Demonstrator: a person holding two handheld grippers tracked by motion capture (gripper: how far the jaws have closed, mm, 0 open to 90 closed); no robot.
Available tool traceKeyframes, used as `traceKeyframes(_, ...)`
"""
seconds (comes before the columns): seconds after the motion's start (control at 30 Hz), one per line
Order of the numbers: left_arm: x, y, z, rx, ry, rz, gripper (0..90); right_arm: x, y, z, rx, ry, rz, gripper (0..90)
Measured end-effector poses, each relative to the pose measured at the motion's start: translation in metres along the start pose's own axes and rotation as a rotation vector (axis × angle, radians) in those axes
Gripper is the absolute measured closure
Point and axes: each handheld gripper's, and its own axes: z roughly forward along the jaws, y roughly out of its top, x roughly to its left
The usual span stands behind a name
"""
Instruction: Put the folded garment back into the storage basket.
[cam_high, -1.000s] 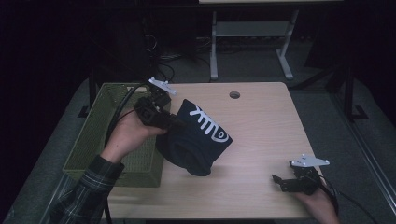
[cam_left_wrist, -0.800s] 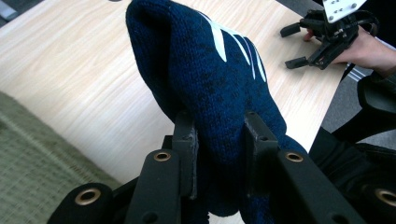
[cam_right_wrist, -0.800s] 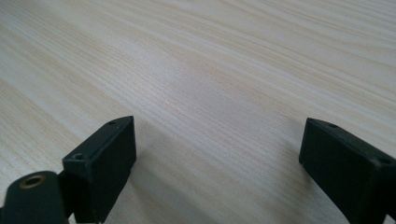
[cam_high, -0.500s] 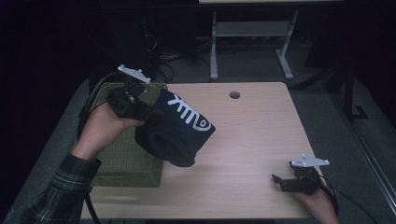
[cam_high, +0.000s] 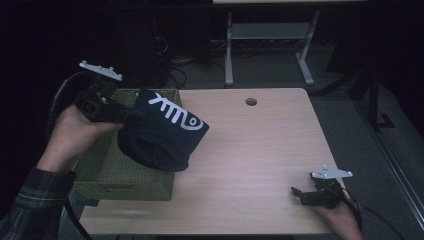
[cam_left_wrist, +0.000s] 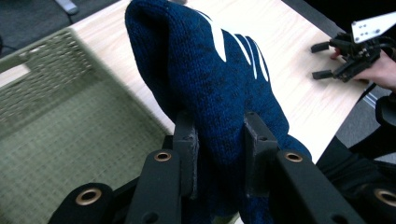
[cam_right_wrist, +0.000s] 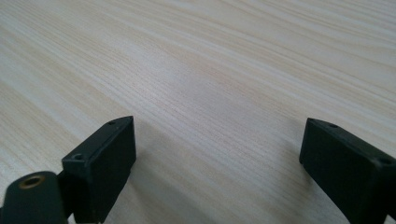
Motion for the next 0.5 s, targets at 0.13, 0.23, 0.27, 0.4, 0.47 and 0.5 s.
traceKeyframes(0.13, 0.015, -0.012, -0.014, -0.019, 0.013, -0.034, 71.2, 0.000, 0.000, 0.000, -0.001, -0.001, -0.001, 10.4)
traceKeyframes(0.23, 0.021, -0.018, -0.017, -0.028, 0.013, -0.045, 71.3, 0.000, 0.000, 0.000, -0.001, -0.001, 0.000, 10.3)
traceKeyframes(0.27, 0.024, -0.020, -0.019, -0.030, 0.013, -0.049, 71.3, 0.000, 0.000, 0.000, 0.000, -0.001, 0.001, 10.2)
traceKeyframes(0.4, 0.039, -0.034, -0.027, -0.060, 0.008, -0.067, 71.5, 0.000, 0.001, 0.001, -0.003, -0.005, -0.002, 9.9)
traceKeyframes(0.47, 0.041, -0.037, -0.028, -0.066, 0.007, -0.074, 71.5, 0.000, 0.001, 0.001, -0.002, -0.005, -0.002, 9.9)
traceKeyframes(0.5, 0.043, -0.040, -0.029, -0.068, 0.010, -0.079, 71.5, 0.000, 0.001, 0.001, -0.003, -0.005, -0.002, 9.9)
